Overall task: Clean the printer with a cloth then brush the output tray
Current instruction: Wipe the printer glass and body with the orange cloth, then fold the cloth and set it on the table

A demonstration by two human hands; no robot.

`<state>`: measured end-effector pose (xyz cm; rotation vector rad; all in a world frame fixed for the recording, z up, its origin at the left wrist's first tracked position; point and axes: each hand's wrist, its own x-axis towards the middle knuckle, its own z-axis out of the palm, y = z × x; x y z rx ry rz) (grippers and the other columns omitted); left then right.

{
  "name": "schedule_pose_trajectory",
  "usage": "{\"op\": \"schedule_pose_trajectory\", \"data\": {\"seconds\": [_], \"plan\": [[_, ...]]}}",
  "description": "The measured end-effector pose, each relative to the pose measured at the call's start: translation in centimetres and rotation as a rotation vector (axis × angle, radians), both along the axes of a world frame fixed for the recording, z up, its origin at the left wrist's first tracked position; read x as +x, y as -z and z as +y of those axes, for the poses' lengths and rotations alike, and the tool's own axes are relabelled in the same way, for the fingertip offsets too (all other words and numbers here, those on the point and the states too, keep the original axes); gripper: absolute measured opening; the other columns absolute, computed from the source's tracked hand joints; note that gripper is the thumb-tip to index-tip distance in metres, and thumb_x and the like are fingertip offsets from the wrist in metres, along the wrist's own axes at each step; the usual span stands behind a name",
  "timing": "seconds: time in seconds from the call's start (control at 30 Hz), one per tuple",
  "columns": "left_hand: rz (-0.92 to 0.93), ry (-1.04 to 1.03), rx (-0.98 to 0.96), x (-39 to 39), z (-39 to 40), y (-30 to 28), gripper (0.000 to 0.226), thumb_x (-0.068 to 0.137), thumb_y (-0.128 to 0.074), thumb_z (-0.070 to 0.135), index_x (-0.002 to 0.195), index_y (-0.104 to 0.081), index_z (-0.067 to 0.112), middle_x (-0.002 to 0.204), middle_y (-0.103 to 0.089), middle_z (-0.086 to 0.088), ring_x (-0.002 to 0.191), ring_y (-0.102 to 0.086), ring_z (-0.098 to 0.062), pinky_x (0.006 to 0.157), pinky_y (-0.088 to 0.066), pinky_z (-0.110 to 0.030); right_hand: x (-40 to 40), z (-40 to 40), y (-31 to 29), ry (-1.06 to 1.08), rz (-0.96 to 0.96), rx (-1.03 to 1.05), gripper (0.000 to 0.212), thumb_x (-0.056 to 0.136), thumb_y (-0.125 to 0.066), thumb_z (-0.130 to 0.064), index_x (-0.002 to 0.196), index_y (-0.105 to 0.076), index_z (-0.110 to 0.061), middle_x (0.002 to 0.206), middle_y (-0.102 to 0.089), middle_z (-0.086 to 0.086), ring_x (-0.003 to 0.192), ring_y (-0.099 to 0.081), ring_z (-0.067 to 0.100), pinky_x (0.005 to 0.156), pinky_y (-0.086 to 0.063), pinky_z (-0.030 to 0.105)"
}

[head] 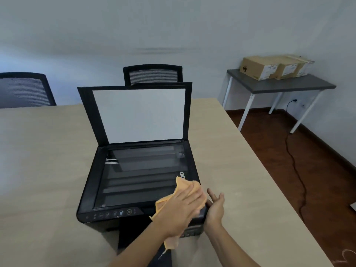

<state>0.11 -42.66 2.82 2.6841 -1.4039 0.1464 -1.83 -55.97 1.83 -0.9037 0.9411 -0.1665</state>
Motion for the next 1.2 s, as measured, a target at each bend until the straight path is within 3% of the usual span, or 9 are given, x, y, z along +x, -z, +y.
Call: {"op": "schedule_pose_trajectory", "data": {"seconds": [0.13,0.3,0.43,0.53,0.63,0.8,0.9,1.03,1.2], "plan": [[0.254,0.091,-0.054,-2.7,2.0,-0.3,0.045,0.101,-0.026,0.030,0.144,-0.036,0.022,0.154,-0.032,0.006,0.148,-0.008,-0.012,0.119,-0.009,-0.036,-0.8,-0.1,-1.0,-0.011,-0.009,0.062,0.056,0.099,-0.024,-0.047,0.118,-0.062,-0.010,0.115,-0.061,0.023,0.080,-0.060,0.028,0.067,-0.049,0.033],[0.872,-0.154,-0.745,-7.8,7.0,-6.3,0.031,0.101,-0.042,0.023,0.124,-0.061,0.020,0.123,-0.065,0.008,0.118,-0.058,-0.006,0.101,-0.043,-0.024,-3.7,1.2,-2.6,0.017,-0.042,-0.532,0.029,0.097,-0.039,-0.016,0.085,-0.064,-0.025,0.108,-0.070,0.013,0.108,-0.062,0.027,0.095,-0.050,0.041],[1.152,-0.323,-1.192,-10.6,12.1,-8.4,0.034,0.100,-0.035,0.011,0.119,-0.063,0.009,0.118,-0.068,-0.008,0.112,-0.062,-0.019,0.092,-0.049,-0.029,-7.3,7.1,-5.9,-0.545,-0.316,-0.542,0.030,0.100,-0.045,-0.023,0.091,-0.074,-0.020,0.092,-0.074,0.007,0.100,-0.066,0.029,0.080,-0.054,0.035],[1.090,-0.432,-1.313,-11.6,16.6,-8.9,0.032,0.096,-0.045,0.033,0.114,-0.067,0.018,0.114,-0.070,-0.006,0.106,-0.063,-0.013,0.087,-0.047,-0.020,-8.4,11.9,-7.6,-1.103,-0.342,-0.216,0.038,0.095,-0.050,-0.044,0.105,-0.073,-0.015,0.095,-0.072,0.011,0.090,-0.064,0.030,0.076,-0.048,0.035],[0.972,-0.547,-1.377,-12.2,21.7,-8.7,0.047,0.078,-0.061,0.058,0.111,-0.068,0.025,0.109,-0.070,-0.007,0.101,-0.063,-0.011,0.087,-0.047,-0.019,-7.7,14.9,-8.8,-1.321,-0.442,-0.358,0.043,0.077,-0.070,-0.055,0.093,-0.074,-0.015,0.075,-0.066,0.008,0.070,-0.057,0.021,0.065,-0.048,0.031],[0.877,-0.660,-1.478,-13.6,29.6,-9.0,0.024,0.089,-0.054,0.022,0.106,-0.070,0.022,0.105,-0.073,-0.007,0.096,-0.064,-0.012,0.080,-0.051,-0.016,-6.8,21.1,-10.8,-1.377,-0.563,-0.487,0.009,0.083,-0.071,-0.028,0.089,-0.072,-0.022,0.080,-0.067,0.002,0.072,-0.060,0.014,0.070,-0.049,0.024],[0.964,-0.619,-1.553,-14.0,32.9,-9.1,0.025,0.087,-0.061,0.023,0.110,-0.068,0.023,0.109,-0.071,-0.008,0.095,-0.065,-0.013,0.078,-0.053,-0.019,-6.6,25.5,-10.0,-1.456,-0.548,-0.623,0.038,0.075,-0.075,-0.039,0.111,-0.062,-0.036,0.110,-0.062,-0.003,0.102,-0.061,0.014,0.089,-0.052,0.031],[1.084,-0.606,-1.577,-13.9,35.9,-9.2,0.063,0.066,-0.081,0.045,0.120,-0.063,0.019,0.115,-0.069,-0.010,0.098,-0.065,-0.017,0.078,-0.056,-0.025,-5.5,29.6,-9.4,-1.454,-0.577,-0.789,0.028,0.083,-0.066,-0.036,0.082,-0.062,-0.008,0.074,-0.058,-0.001,0.070,-0.050,0.008,0.063,-0.040,0.033],[0.868,-0.793,-1.308,-13.3,41.8,-9.1,0.030,0.077,-0.071,0.021,0.106,-0.070,0.019,0.095,-0.070,-0.007,0.083,-0.066,-0.016,0.072,-0.052,-0.019,-3.6,30.8,-11.4,-1.298,-0.590,-0.658,0.058,0.084,-0.068,-0.040,0.073,-0.044,0.012,0.061,-0.031,0.015,0.058,-0.030,0.019,0.053,-0.025,0.030]]}}
